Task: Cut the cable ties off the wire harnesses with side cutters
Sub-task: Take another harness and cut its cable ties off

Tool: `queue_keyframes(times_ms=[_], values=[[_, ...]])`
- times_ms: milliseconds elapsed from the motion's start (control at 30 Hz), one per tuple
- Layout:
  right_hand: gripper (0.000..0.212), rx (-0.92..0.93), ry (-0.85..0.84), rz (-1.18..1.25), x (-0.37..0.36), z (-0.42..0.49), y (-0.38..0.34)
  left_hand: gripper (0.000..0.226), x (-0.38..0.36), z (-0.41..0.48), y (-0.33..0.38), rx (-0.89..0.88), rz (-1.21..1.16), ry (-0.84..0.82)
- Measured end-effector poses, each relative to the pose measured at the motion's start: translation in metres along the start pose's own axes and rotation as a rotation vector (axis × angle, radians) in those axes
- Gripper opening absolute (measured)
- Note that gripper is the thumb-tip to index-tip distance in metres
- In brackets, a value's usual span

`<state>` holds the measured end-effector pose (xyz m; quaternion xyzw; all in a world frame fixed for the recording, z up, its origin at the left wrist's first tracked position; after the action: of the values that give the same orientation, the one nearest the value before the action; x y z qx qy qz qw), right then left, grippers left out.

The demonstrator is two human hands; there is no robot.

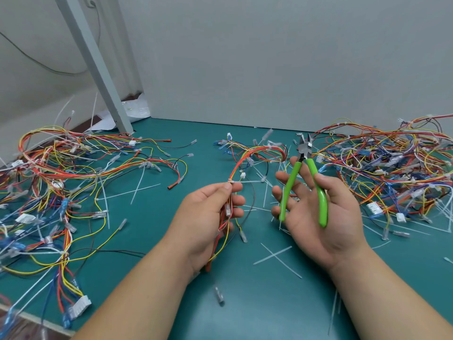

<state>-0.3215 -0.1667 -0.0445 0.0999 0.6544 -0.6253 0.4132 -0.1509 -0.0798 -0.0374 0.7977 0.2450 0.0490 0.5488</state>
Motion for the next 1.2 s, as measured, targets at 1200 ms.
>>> queue_keyframes(times_ms=[1200], values=[[0.072, -0.467, -0.301, -0.252, -0.023, -0.029, 0.013, 0.015, -0.005, 0.017, -0.022, -0.268, -0.233, 0.131]])
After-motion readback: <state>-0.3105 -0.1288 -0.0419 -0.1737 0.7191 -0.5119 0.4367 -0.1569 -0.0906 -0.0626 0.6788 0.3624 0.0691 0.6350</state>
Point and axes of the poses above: each hand's wrist, its own z-axis towards the middle knuckle, its own x-axis out of the back of the hand, y = z × x, the point moved 2 cm from there along z, towards the middle knuckle, and after that the axes turned 11 degrees about x, right-handed, at the moved point
